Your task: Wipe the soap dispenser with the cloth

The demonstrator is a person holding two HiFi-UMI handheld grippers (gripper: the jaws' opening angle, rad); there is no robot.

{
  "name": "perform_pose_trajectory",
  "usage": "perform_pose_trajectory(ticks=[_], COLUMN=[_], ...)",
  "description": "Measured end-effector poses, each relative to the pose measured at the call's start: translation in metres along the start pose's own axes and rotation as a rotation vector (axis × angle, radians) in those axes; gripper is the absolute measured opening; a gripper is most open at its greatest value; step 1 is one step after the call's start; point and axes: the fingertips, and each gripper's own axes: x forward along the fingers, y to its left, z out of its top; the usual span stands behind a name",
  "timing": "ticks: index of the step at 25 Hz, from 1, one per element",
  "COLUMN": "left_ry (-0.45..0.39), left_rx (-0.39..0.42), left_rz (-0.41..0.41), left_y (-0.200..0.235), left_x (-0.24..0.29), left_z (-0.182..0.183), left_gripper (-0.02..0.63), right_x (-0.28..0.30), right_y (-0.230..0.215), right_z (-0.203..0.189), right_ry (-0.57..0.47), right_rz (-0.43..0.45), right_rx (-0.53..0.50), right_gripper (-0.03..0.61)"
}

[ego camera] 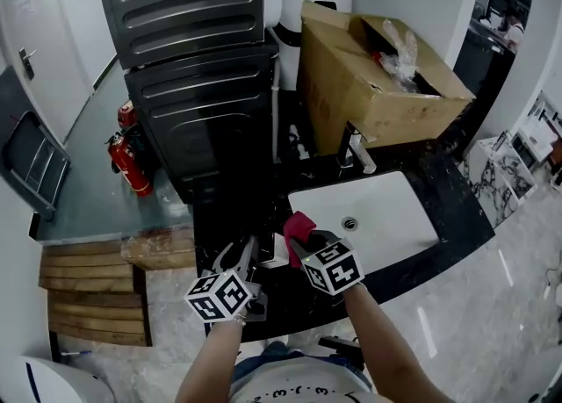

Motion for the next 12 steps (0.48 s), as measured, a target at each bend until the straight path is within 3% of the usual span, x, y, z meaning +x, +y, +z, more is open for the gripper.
perform_pose_trajectory(ticks=[3,6,9,12], left_ry=[0.019,0.085,0.189,0.277], left_rx=[0.040,0.143,0.335,0.618], left_rz=[-0.013,-0.073,-0.174,-0.227], left_y=[-0.004,-0.013,-0.029,-0.041], left_x=[0.003,0.010,0.019,0.025], left_z=[-0.001,-0.002,-0.005,-0.013], left_gripper=[0.106,0.105,0.106,0.104], right_x=[-0.001,-0.008,-0.023,-0.038], right_y=[-0.004,-0.009,-0.012,-0.013], right_z=[-0.006,-0.010,-0.009,-0.009], right_ry=[0.007,0.005,-0.042,-0.082], right_rz=[-0.008,-0.038,-0.050,-0.074], right_rx=[0.029,0.034,0.075,0.093], right_gripper=[0.048,0.048,0.048,0.048])
